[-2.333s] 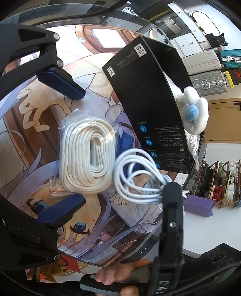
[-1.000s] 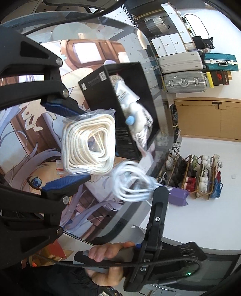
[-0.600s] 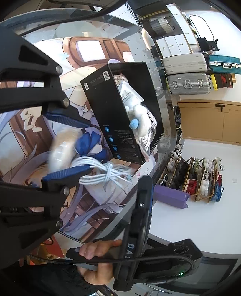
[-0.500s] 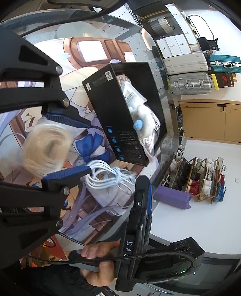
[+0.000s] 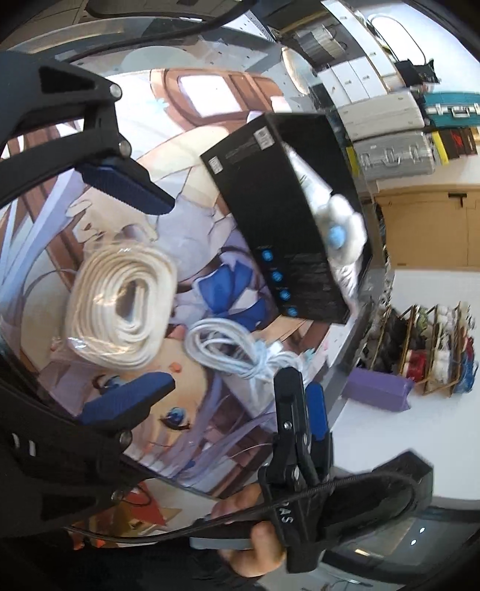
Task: Organize soft objects
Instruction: 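Carry the rope bag with the left tool while the right tool carries the cable over the box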
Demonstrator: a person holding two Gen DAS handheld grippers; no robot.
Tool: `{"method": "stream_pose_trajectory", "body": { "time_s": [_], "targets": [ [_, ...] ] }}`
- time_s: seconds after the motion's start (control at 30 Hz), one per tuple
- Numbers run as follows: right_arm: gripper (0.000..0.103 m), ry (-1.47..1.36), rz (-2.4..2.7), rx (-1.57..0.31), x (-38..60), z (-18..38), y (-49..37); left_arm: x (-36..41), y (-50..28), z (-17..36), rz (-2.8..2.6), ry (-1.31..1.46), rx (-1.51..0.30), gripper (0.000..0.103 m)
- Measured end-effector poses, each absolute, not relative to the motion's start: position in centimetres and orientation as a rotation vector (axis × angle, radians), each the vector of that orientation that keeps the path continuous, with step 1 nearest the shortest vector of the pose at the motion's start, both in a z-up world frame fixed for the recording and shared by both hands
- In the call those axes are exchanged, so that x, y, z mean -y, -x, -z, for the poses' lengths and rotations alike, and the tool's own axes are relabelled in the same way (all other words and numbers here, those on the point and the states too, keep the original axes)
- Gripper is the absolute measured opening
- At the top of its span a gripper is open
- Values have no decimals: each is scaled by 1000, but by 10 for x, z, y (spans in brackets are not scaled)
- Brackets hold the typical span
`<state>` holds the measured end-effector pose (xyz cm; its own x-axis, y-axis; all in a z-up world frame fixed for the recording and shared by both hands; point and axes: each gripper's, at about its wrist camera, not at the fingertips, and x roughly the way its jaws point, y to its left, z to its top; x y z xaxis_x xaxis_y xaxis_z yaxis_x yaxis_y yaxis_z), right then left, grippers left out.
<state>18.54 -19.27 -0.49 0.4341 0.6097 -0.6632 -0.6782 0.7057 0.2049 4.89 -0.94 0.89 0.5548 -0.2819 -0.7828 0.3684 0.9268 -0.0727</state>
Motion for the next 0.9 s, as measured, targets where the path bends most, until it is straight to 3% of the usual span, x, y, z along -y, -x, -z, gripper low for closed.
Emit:
{"method": "stream_pose_trajectory", "body": {
  "time_s": [0.37,0.43,0.5,0.6,0.9],
  "targets": [
    [92,187,-838,-847,172,31,-185,26,-50,14,408,-199,-990,90],
    [88,202,-834,-843,170,33,-185,27,-48,14,423,-200,-980,85],
    [76,207,-839,-846,169,34,-184,27,-46,11,433,-202,-968,71],
    [71,214,-852,-831,170,33,-183,26,-42,8,439,-210,-950,62],
    [69,193,-879,-772,177,19,-176,13,-40,-11,413,-157,-887,59]
  ]
}}
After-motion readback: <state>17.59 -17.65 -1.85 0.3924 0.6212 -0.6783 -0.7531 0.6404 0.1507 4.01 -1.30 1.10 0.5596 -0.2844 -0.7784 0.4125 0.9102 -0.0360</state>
